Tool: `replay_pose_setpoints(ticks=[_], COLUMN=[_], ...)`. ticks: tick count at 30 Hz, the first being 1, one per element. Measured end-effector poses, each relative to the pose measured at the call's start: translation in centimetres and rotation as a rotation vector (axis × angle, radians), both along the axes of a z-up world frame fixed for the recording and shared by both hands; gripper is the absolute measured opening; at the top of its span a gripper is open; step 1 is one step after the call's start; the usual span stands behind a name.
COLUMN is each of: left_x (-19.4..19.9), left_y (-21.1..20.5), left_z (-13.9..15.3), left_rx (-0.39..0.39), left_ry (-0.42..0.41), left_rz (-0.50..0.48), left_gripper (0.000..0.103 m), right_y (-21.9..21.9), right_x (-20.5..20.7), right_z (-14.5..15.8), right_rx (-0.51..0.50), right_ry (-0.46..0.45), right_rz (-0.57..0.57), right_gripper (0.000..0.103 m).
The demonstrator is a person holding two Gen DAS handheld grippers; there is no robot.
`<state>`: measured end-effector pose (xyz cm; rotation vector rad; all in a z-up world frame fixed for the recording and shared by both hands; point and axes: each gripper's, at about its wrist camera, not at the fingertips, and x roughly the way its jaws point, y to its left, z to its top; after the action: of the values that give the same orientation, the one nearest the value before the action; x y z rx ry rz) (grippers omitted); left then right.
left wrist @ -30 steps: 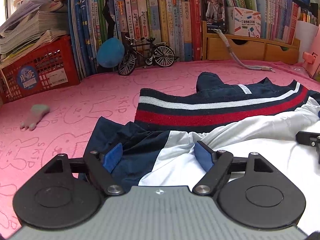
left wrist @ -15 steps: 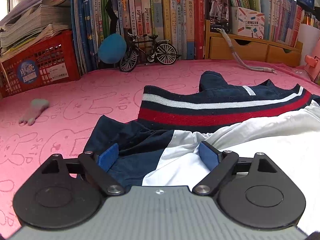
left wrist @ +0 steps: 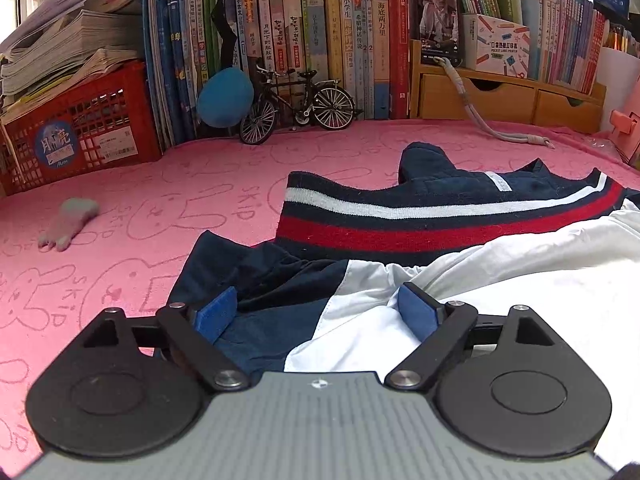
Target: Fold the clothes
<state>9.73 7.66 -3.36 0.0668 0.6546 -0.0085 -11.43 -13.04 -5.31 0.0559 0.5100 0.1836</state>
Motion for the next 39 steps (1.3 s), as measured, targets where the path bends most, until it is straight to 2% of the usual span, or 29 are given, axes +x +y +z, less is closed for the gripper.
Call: replay_pose_setpoints(ticks=[2,5,11,13,14,15,19,23,26,31,34,35,36,37,38,39], left_x=[0.0,0.0,0.0,0.0,-0.1,-0.1,-0.1,-0.1,0.0,0.0,0.0,-0.3,-0.6,-0.9,-1.5,-2.2], left_y=[0.0,0.0,0.1,0.0,0.1,0.0,0.0,0.0,0.1,0.2,0.2,0.2,0.2,0.2,0.0,-0.3], left_z=[0.0,0.0,0.0,0.0,0.0,0.0,0.0,0.0,0.0,0.1,0.1,0.3,0.4,0.6,1.1,1.8], left_rx=[0.0,0.001,0.0,-0.001,-0.001,-0.001,-0.001,0.001,0.0,0.001,0.002,-0.007,-0.016,-0.025,-0.033,-0.047], left_ry=[0.0,-0.001,-0.001,-0.002,-0.002,-0.002,-0.002,-0.003,-0.003,-0.004,-0.006,-0.017,-0.027,-0.038,-0.04,-0.043], left_rz=[0.0,-0.001,0.001,0.001,0.001,0.001,0.001,0.001,0.003,0.001,0.001,0.003,0.005,0.006,0.002,-0.018], left_gripper=[0.089,0.089,0.089,0.089,0.089,0.089,0.09,0.09,0.09,0.09,0.09,0.088,0.078,0.072,0.068,0.067], right_y=[0.8,1.8,3.1,2.7,2.6,2.4,2.2,3.6,4.9,4.7,4.5,4.6,4.8,5.1,5.1,5.0], right_x=[-0.2,-0.1,0.1,-0.1,-0.2,-0.3,-0.5,-1.1,-2.2,-2.2,-2.2,-2.3,-2.4,-2.5,-2.6,-2.7], right_z=[0.3,0.0,-0.7,-0.5,-0.4,-0.4,-0.2,-1.2,-2.0,-1.7,-1.5,-1.6,-1.8,-1.9,-2.1,-2.2], right_rx=[-0.026,-0.039,-0.079,-0.043,-0.024,-0.006,0.027,-0.098,-0.166,-0.088,-0.081,-0.09,-0.107,-0.125,-0.133,-0.132], right_ry=[-0.028,-0.012,0.0,-0.022,-0.033,-0.043,-0.063,-0.047,-0.089,-0.045,-0.027,-0.033,-0.046,-0.061,-0.07,-0.078], right_rz=[0.014,0.025,0.024,0.012,0.006,0.0,-0.01,-0.074,-0.097,-0.133,-0.133,-0.132,-0.131,-0.13,-0.129,-0.127], right_gripper=[0.095,0.087,0.085,0.072,0.056,0.051,0.051,0.037,0.033,0.032,0.032,0.032,0.032,0.032,0.032,0.032])
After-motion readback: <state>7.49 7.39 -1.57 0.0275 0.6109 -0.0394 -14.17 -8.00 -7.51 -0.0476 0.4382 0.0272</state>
